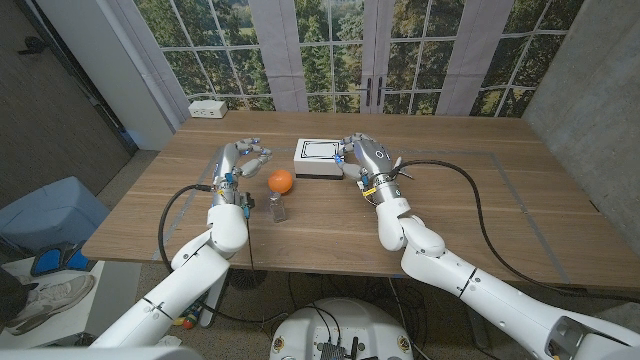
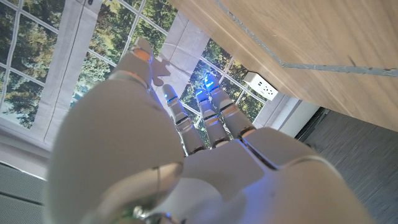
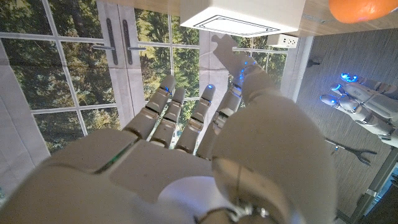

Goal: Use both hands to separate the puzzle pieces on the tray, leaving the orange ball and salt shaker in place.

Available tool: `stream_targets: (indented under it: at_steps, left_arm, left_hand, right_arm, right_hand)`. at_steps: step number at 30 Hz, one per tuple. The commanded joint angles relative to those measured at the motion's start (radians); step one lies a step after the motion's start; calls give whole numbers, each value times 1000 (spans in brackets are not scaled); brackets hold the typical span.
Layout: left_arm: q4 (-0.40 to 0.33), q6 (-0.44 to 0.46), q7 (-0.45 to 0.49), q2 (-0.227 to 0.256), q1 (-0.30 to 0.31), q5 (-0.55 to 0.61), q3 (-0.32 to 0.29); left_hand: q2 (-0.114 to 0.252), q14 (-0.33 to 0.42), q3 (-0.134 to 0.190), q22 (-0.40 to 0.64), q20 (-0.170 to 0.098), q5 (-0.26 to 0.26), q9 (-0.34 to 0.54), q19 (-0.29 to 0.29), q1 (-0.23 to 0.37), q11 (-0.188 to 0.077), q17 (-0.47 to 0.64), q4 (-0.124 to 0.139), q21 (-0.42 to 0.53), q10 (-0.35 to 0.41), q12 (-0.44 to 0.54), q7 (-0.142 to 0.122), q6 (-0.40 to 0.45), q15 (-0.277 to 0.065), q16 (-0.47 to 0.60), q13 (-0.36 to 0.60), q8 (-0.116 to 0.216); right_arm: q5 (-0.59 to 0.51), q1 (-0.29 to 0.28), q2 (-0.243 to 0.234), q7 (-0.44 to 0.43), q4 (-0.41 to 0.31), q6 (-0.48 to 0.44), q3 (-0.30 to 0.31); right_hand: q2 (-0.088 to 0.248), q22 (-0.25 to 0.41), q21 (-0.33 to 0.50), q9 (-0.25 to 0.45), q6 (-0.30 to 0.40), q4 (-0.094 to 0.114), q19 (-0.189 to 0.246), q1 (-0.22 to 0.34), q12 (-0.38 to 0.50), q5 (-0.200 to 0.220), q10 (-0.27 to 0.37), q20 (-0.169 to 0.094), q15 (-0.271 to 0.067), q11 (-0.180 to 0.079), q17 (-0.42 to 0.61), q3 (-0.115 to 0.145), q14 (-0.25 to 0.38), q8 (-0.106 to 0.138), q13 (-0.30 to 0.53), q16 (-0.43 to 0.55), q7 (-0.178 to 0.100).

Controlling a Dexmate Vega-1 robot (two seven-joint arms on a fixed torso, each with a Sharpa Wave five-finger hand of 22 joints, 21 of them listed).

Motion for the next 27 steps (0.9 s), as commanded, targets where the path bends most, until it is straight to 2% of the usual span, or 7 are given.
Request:
stream_targets:
  at_steps: [1,13,16,19,22,24,27]
  left_arm:
    - [-27,130,-2,18,-4,-26,-2]
    - [-57,268,-31,60,-28,-35,22]
    - [-59,287,-46,72,-37,-44,28]
    - [-61,305,-64,86,-47,-53,34]
    - [-60,311,-79,98,-56,-64,39]
    - [-59,316,-87,106,-62,-70,43]
    - [-55,296,-100,123,-66,-76,47]
  left_hand:
    - [12,-5,-2,4,-47,-2,3,-8,2,1,3,1,2,-8,-1,14,12,-170,-1,1,0]
    - [19,-14,-3,3,-38,-5,5,-20,9,2,0,-1,-1,-14,-7,33,3,-170,-5,1,-9]
    - [25,-15,-1,3,-31,-7,7,-26,13,2,0,-2,-3,-15,-8,37,-2,-169,-5,1,-12]
    - [38,-14,0,2,-18,-10,9,-36,12,2,-1,2,-6,-20,-12,53,-20,-165,-4,1,-23]
    - [48,-15,-3,1,-7,-14,10,-46,2,4,-1,7,-9,-37,-18,64,-46,-161,-4,0,-40]
    - [52,-18,-11,0,-1,-16,11,-53,-10,5,-4,10,-11,-65,-25,58,-95,-160,-8,-1,-69]
    - [50,-36,-28,-2,10,-16,15,-65,-37,10,-8,13,-15,-117,-29,33,-207,-159,-14,-1,-115]
  right_arm:
    - [-4,24,-8,118,-27,-92,-24]
    - [-18,70,-5,238,-38,-179,-65]
    - [-24,81,-1,263,-37,-204,-76]
    - [-25,91,2,280,-36,-220,-83]
    - [-30,102,4,304,-37,-245,-93]
    - [-52,115,7,313,-29,-270,-108]
    - [-51,121,7,315,-25,-273,-112]
  right_hand:
    - [6,0,-6,4,7,1,-3,-1,-4,5,-6,-1,-159,1,4,8,-9,-5,3,-3,4]
    - [3,-1,-9,4,5,1,-9,-3,-11,4,-14,4,-153,2,7,8,-25,-10,4,-9,10]
    - [9,-1,-10,5,-1,2,-9,-2,-17,4,-24,4,-153,2,10,10,-34,-14,4,-10,17]
    - [14,-1,-11,6,-6,3,-9,-3,-20,3,-30,4,-152,3,14,10,-39,-17,4,-9,20]
    - [36,-1,-14,10,-38,10,-13,-6,-31,-6,-53,8,-153,4,28,7,-52,-33,6,-1,40]
    - [40,-1,-18,14,-78,12,-19,-16,-41,-15,-77,16,-148,6,37,-4,-69,-49,9,1,54]
    - [37,0,-21,20,-158,16,-21,-41,-52,-23,-118,27,-140,14,42,-20,-78,-74,15,2,32]
